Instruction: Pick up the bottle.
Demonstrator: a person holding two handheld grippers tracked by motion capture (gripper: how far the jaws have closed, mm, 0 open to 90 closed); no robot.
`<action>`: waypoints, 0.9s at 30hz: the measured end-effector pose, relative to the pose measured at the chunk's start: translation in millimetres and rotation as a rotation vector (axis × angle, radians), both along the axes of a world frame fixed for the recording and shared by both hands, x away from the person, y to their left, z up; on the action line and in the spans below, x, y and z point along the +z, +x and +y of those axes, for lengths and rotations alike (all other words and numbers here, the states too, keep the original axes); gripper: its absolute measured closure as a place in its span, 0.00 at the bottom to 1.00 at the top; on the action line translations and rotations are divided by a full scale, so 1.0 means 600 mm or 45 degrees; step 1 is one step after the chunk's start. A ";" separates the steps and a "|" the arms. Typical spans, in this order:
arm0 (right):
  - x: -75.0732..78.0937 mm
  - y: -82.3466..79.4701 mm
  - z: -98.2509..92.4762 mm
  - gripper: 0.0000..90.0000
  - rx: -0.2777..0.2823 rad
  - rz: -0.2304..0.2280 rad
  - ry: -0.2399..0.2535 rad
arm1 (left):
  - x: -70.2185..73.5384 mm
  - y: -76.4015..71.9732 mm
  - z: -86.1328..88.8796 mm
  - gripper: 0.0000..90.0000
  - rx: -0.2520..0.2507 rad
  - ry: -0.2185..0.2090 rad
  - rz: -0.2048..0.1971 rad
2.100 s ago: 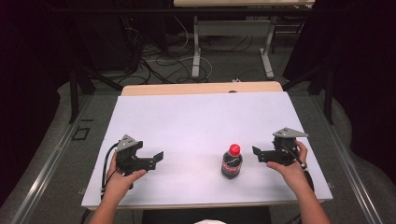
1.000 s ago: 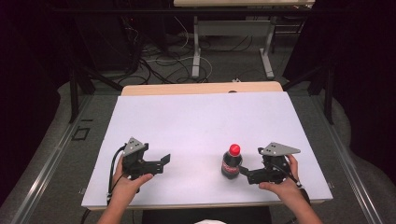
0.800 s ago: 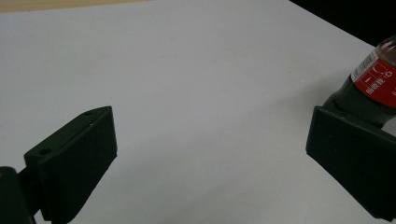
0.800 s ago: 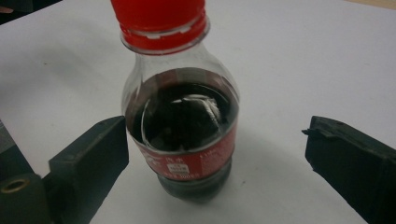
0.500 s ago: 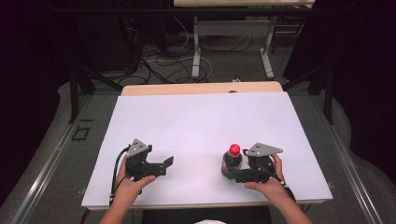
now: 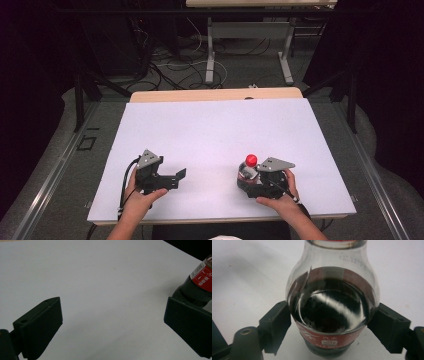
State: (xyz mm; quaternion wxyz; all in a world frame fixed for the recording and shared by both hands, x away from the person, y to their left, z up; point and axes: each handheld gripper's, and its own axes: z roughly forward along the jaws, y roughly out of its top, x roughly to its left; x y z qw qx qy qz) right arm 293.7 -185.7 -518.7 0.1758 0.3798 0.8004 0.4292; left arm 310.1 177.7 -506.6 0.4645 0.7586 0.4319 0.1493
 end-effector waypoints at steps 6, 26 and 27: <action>-0.003 0.002 0.002 0.30 -0.010 -0.028 0.001 | 0.000 0.000 -0.001 0.02 0.001 -0.001 0.001; 0.002 0.002 0.003 0.32 0.021 -0.064 -0.029 | 0.000 -0.001 -0.008 0.03 -0.014 0.011 -0.001; 0.004 0.003 0.002 0.32 0.029 -0.056 -0.035 | 0.000 -0.001 -0.008 0.03 -0.017 0.013 -0.007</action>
